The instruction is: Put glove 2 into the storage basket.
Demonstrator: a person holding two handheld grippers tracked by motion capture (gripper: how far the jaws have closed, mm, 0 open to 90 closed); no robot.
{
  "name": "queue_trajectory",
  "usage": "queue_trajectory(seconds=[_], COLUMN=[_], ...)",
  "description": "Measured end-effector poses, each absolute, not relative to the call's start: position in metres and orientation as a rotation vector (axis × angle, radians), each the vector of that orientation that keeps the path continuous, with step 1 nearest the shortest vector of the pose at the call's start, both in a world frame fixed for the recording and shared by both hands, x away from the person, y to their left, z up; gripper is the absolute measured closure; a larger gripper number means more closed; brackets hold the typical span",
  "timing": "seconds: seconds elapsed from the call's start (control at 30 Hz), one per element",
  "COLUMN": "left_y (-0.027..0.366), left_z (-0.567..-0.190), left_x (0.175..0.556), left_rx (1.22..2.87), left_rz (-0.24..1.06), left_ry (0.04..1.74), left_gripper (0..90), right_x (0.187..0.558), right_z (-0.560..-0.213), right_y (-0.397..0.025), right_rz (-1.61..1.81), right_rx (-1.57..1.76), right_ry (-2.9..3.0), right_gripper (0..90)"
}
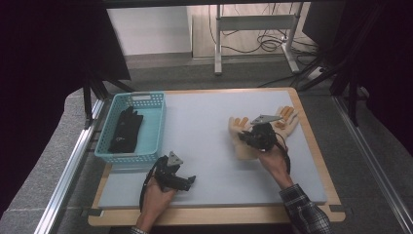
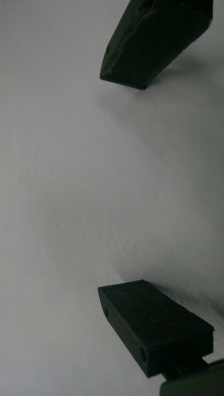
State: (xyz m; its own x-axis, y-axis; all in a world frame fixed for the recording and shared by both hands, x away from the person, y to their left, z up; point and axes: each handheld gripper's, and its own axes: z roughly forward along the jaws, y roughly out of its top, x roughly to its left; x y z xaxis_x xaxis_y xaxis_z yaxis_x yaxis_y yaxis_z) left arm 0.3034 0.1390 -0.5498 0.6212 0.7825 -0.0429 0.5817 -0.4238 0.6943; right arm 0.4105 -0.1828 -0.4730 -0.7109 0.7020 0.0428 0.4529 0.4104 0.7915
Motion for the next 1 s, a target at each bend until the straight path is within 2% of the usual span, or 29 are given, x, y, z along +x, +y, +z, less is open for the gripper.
queue_trajectory(seconds=[0.17,0.2,0.3,0.33,0.4,0.43,0.6,0.7,0.77,0.83,0.87,0.9,0.93,1.0], left_y=[0.139,0.139,0.139,0.139,0.139,0.139,0.139,0.139,0.139,0.139,0.139,0.139,0.139,0.139], left_z=[-0.550,-0.550,-0.550,-0.550,-0.550,-0.550,-0.550,-0.550,-0.550,-0.550,-0.550,-0.550,-0.550,-0.550], left_x=[0.303,0.303,0.303,0.303,0.303,0.303,0.303,0.303,0.303,0.303,0.303,0.303,0.303,0.303], left_rx=[2.157,2.157,2.158,2.158,2.157,2.156,2.156,2.156,2.156,2.156,2.155,2.156,2.155,2.156], left_rz=[0.377,0.377,0.379,0.379,0.377,0.377,0.376,0.376,0.376,0.376,0.376,0.376,0.376,0.376], left_ry=[1.065,1.064,1.063,1.063,1.065,1.065,1.066,1.065,1.065,1.065,1.066,1.066,1.066,1.065], left_gripper=[1.5,1.5,1.5,1.5,1.5,1.5,1.5,1.5,1.5,1.5,1.5,1.5,1.5,1.5], right_x=[0.383,0.379,0.372,0.371,0.373,0.377,0.392,0.399,0.404,0.407,0.406,0.404,0.403,0.396], right_z=[-0.481,-0.485,-0.496,-0.497,-0.494,-0.491,-0.490,-0.500,-0.513,-0.521,-0.526,-0.528,-0.528,-0.525], right_y=[-0.158,-0.153,-0.144,-0.144,-0.149,-0.154,-0.178,-0.181,-0.177,-0.174,-0.172,-0.172,-0.172,-0.169], right_rz=[1.231,1.229,1.237,1.238,1.222,1.216,1.157,1.158,1.134,1.118,1.098,1.128,1.149,1.124], right_rx=[0.980,0.980,0.982,0.972,0.960,0.971,1.032,1.059,1.072,1.081,1.078,1.069,1.083,1.063], right_ry=[2.418,2.431,2.489,2.502,2.471,2.452,2.424,2.444,2.476,2.507,2.521,2.510,2.527,2.518], right_gripper=[78.0,74.8,52.8,48.1,45.3,46.3,68.4,69.1,62.7,62.6,65.0,78.5,83.3,86.2])
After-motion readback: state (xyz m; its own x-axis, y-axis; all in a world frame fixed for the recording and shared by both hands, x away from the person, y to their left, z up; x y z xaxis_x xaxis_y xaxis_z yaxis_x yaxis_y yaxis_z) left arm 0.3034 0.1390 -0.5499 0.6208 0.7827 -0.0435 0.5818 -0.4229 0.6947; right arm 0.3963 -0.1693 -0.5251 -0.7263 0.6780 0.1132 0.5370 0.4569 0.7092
